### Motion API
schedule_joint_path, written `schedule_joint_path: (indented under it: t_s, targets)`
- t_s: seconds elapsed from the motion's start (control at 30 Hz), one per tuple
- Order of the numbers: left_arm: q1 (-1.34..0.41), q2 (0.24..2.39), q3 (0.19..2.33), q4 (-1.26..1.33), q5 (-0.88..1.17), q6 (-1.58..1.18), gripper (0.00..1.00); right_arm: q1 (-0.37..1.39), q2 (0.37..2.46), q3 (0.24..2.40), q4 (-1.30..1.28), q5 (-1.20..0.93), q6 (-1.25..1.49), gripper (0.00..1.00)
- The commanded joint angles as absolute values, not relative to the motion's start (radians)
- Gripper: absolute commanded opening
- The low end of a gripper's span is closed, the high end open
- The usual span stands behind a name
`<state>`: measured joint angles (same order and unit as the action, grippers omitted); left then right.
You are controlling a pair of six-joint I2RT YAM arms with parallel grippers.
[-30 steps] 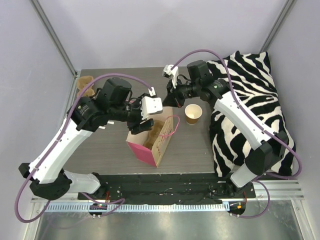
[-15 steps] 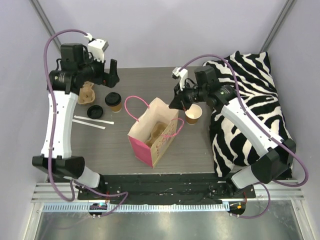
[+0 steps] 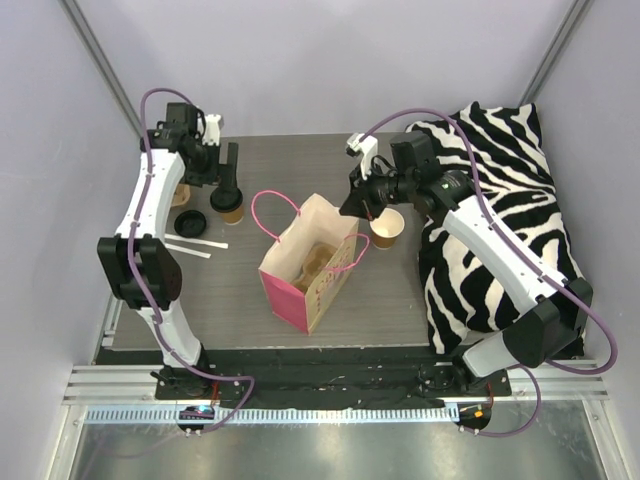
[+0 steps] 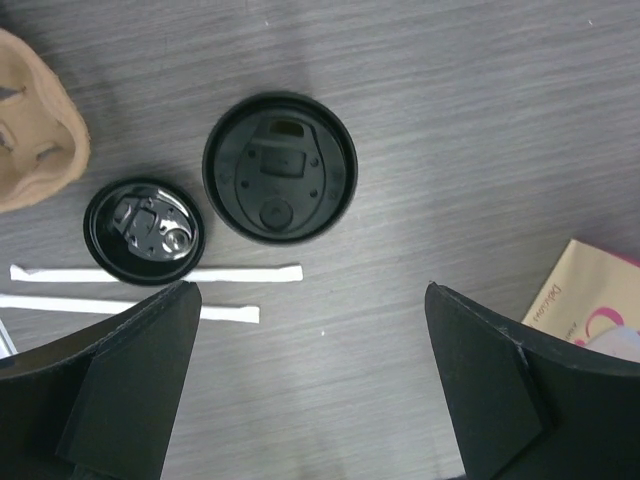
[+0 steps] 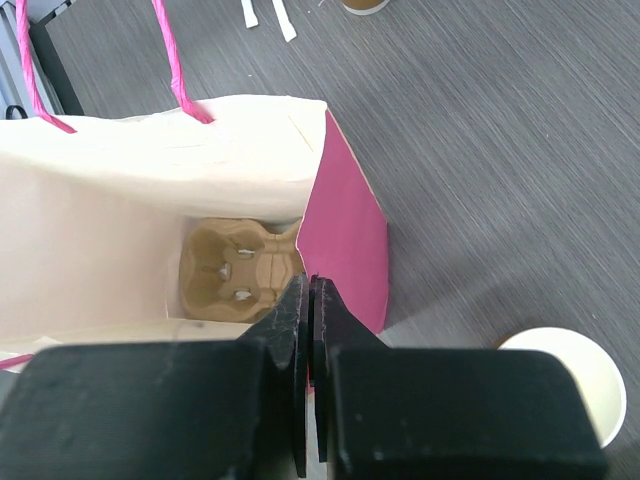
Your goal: Pack the takeout coffee
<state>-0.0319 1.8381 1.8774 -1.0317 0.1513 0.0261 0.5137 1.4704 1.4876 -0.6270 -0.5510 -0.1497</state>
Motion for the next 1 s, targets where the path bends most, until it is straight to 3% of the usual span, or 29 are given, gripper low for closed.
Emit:
schedule_joint_path:
  t_s: [0.0,0.13,0.2,0.33,0.47,0.63,0.97]
  targets:
    - [-0.032,1.881,1.894,-0.946,0.139,0.011,1.0,0.506,1.445,1.485,-0.58,-0.546,-0.141,0.01]
    - [-0.031,1.911,1.876,-0.904,0.126,0.028,0.98,0.503,1.453,1.489,-0.58,-0.548,-0.146,0.01]
    - [-0.032,1.948,1.891,-0.905,0.111,0.032,0.89,0.502,1.459,1.493,-0.578,-0.548,-0.147,0.01]
    - [-0.032,2.003,1.934,-0.928,0.094,0.035,0.81,0.499,1.47,1.5,-0.578,-0.554,-0.144,0.01]
    - [-0.032,2.029,1.933,-0.92,0.068,0.043,0.81,0.494,1.479,1.505,-0.578,-0.554,-0.147,0.01]
    - [-0.032,2.051,1.93,-0.905,0.052,0.052,0.88,0.489,1.488,1.509,-0.578,-0.561,-0.149,0.01]
    - [-0.034,2.074,1.936,-0.899,0.063,0.049,0.82,0.486,1.502,1.517,-0.577,-0.565,-0.149,0.01]
